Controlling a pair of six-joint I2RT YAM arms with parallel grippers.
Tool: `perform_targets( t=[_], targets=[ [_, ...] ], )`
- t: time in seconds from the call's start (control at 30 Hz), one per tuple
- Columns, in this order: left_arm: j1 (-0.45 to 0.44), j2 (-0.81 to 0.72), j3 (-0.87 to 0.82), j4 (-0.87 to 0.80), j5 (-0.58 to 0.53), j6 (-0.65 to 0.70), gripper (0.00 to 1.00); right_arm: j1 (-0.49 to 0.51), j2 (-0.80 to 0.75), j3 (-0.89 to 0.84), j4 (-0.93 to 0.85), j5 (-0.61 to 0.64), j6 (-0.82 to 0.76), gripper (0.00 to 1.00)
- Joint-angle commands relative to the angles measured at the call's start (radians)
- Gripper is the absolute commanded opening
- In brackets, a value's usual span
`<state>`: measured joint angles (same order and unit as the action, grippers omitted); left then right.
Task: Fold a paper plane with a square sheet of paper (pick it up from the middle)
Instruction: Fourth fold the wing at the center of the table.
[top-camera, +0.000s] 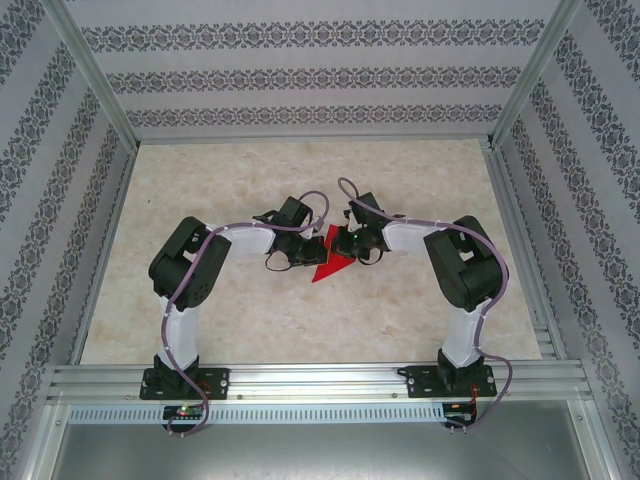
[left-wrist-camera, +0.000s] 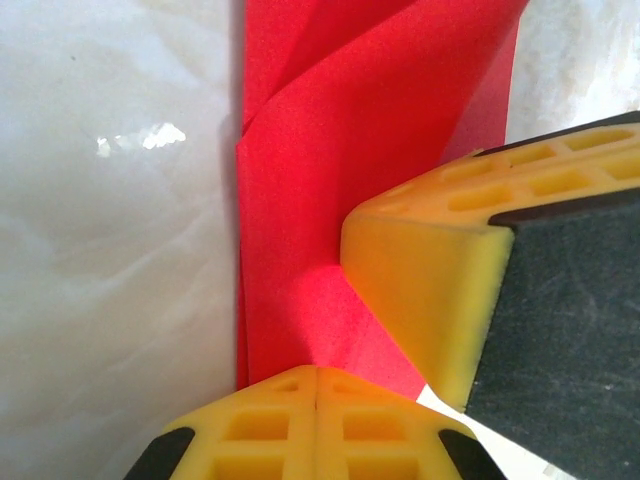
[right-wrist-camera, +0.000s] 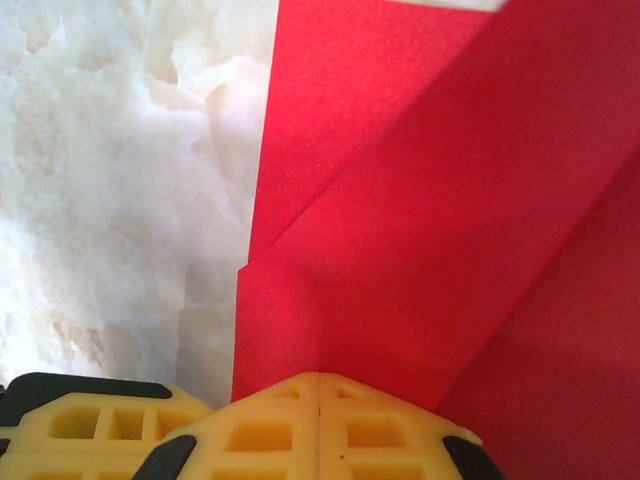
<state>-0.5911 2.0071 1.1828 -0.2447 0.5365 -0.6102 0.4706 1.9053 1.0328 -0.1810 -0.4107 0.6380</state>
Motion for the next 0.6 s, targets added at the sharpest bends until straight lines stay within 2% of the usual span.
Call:
perform_targets(
  t=[0.0,0.3,0.57],
  targets=[
    [0.002,0.045,-0.048,-0.12,-0.047,0.02,0.01,-0.046,0.014,-0.046,-0.008,0.079,0.003,0.0],
    [0.002,0.045,-0.063,-0.122,-0.043,0.027,0.0,-0.125,-0.004,0.021,0.028,0.087,-0.009,0.0],
    [0.002,0.044,-0.046,-0.123,-0.036,0.032,0.0,-0.08,-0.119,-0.024,0.126,0.004,-0.01,0.0]
  ],
)
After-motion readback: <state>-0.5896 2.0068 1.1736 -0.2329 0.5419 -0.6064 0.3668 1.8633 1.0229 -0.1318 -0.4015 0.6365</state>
